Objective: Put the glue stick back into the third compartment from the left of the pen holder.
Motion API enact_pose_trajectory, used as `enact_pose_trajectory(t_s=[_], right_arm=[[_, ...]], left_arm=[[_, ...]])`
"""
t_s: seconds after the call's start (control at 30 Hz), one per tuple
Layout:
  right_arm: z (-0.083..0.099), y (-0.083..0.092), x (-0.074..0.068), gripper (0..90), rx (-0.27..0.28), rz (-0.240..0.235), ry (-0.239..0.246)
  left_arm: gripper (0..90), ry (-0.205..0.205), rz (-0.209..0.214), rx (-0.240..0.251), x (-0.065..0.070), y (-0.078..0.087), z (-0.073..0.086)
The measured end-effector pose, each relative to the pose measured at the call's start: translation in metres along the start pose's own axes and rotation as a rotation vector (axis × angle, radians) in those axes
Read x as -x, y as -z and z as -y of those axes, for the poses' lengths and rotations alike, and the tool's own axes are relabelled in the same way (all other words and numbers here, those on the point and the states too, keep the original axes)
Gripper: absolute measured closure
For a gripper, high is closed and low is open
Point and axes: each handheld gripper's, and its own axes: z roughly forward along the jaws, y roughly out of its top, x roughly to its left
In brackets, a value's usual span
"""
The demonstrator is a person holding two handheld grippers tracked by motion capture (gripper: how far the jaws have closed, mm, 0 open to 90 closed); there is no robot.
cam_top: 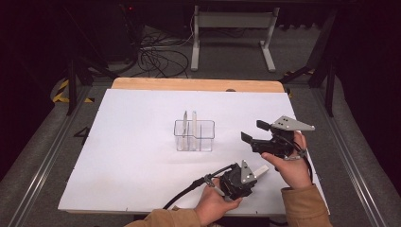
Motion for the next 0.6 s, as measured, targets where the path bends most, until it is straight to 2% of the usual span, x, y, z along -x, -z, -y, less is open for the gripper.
enact_pose_trajectory(t_s=[0.13,0.23,0.27,0.3,0.43,0.5,0.6], right_arm=[[0.0,0.0,0.0,21.8,0.002,0.003,-0.003],[0.0,0.001,0.001,21.8,0.003,0.004,-0.002],[0.0,0.001,0.001,21.8,0.004,0.004,-0.004],[0.0,0.002,0.001,21.8,0.007,0.004,-0.002],[0.0,0.003,0.002,21.8,0.007,0.006,-0.007],[0.0,0.003,0.002,21.8,0.01,0.007,-0.01],[0.0,0.003,0.002,21.8,0.011,0.009,-0.006]], left_arm=[[64.7,0.01,0.004,0.026,-0.002,0.01,-0.001],[64.7,-0.011,0.009,0.026,-0.004,0.019,-0.002],[64.7,-0.006,0.008,0.031,-0.004,0.023,-0.002],[64.7,-0.021,0.01,0.038,-0.006,0.026,-0.003],[64.7,-0.021,0.007,0.056,-0.008,0.039,-0.004],[64.7,-0.034,0.01,0.062,-0.01,0.046,-0.005],[64.7,-0.025,0.018,0.063,-0.011,0.054,-0.007]])
